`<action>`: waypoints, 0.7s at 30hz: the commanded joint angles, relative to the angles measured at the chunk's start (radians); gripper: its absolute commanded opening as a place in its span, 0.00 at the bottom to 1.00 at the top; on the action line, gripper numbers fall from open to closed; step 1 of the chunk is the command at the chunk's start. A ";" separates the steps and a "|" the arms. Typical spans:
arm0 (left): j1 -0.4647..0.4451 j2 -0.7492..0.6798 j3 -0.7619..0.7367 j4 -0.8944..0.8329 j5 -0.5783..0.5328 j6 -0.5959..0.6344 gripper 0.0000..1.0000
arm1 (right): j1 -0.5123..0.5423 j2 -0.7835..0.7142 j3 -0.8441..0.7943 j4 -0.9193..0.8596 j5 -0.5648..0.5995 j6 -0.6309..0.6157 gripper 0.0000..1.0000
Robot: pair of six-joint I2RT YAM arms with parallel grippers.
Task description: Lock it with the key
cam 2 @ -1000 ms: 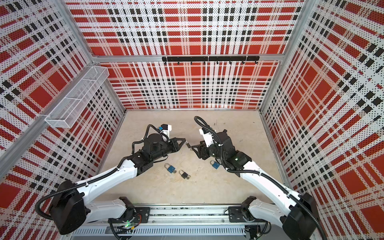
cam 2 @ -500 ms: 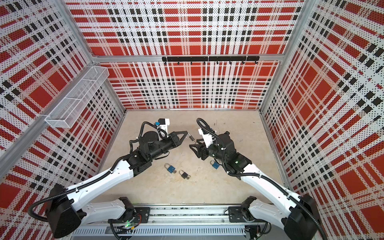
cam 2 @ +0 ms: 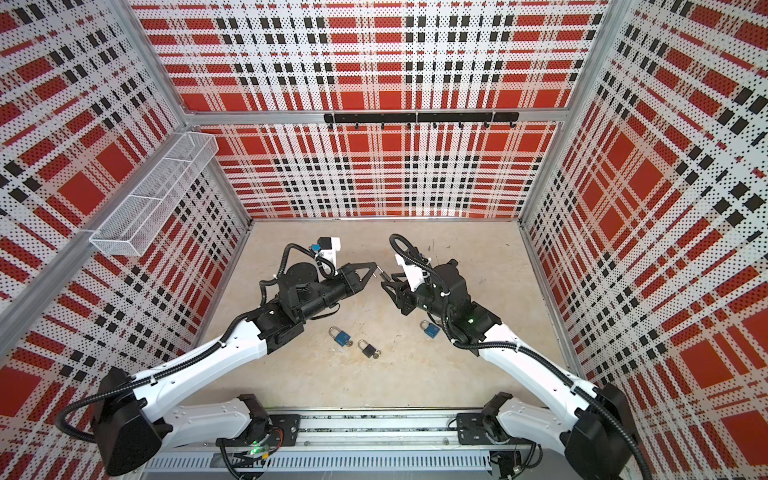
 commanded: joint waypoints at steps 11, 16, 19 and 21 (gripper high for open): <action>-0.007 -0.006 0.047 0.035 -0.001 -0.022 0.00 | -0.002 0.028 0.050 0.065 0.006 -0.031 0.31; -0.008 -0.006 0.051 0.036 -0.001 -0.022 0.00 | -0.002 0.034 0.057 0.061 0.001 -0.033 0.16; -0.007 -0.008 0.049 0.036 -0.004 -0.016 0.00 | -0.002 0.027 0.057 0.056 0.001 -0.031 0.02; -0.005 -0.011 0.044 0.035 -0.003 -0.011 0.00 | -0.001 0.017 0.062 0.042 -0.007 -0.028 0.00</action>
